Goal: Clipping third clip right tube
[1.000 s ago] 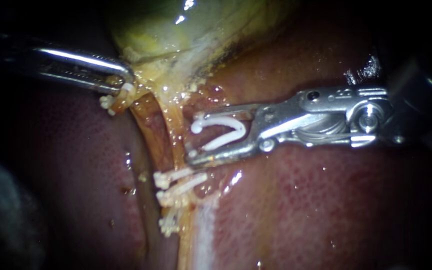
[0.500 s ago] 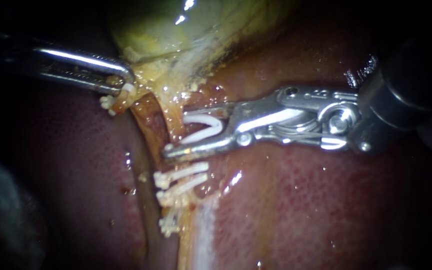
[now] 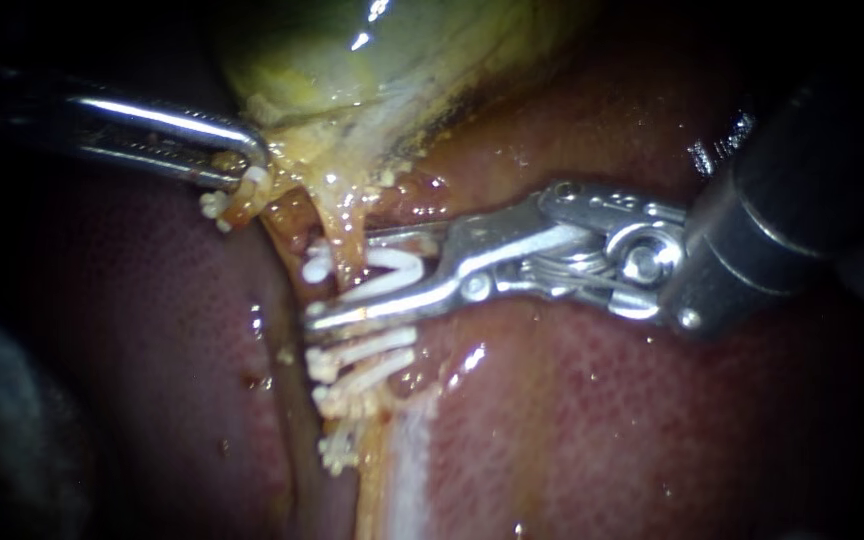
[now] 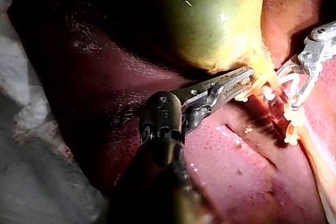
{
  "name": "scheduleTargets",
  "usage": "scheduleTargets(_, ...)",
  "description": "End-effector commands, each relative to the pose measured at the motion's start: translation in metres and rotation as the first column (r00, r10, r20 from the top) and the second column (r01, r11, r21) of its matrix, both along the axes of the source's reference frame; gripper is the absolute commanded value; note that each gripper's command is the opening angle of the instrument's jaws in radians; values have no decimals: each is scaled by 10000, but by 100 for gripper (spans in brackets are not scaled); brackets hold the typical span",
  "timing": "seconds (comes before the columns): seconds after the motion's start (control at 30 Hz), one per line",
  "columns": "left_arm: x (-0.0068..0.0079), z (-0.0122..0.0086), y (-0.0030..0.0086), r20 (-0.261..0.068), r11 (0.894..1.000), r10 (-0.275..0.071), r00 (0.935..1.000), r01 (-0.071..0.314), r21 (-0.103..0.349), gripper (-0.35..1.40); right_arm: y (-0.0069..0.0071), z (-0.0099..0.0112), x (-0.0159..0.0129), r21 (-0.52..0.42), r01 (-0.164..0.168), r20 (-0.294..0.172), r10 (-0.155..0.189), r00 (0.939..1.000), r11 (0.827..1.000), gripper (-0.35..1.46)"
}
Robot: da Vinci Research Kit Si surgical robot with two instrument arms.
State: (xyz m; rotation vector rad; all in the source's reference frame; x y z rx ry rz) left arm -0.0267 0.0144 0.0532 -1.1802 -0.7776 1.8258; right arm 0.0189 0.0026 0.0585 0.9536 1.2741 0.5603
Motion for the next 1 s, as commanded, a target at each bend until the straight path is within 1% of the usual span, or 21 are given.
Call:
scheduleTargets(0.03,0,0,0,3,10000,3,10000,-3,0,-35,-1,1,2,96,1,-3,-1,10000,10000,48)
scheduleTargets(0.1,0,1,0,3,10000,3,10000,-3,0,-35,-4,5,6,201,39,-38,-38,10000,9998,48)
scheduleTargets(0.17,0,1,0,3,10000,3,10000,-3,-2,-35,-5,8,9,324,7,-107,-3,9999,9995,48)
scheduleTargets(0.37,0,2,0,2,10000,3,10000,-3,-4,-35,-3,8,14,903,-133,-650,192,9977,9958,47)
scheduleTargets(0.53,1,3,0,1,10000,4,10000,-4,-10,-35,-1,8,18,1002,-180,-730,254,9970,9948,47)
scheduleTargets(0.63,2,4,1,3,10000,7,10000,-7,-10,-35,2,6,17,1111,-190,-830,283,9961,9936,47)
scheduleTargets(0.8,3,7,2,2,10000,9,10000,-9,-15,-35,11,3,18,1259,-239,-947,360,9949,9918,46)
scheduleTargets(1.0,2,7,1,1,10000,8,10000,-8,-19,-35,22,3,20,1304,-241,-954,368,9948,9912,46)
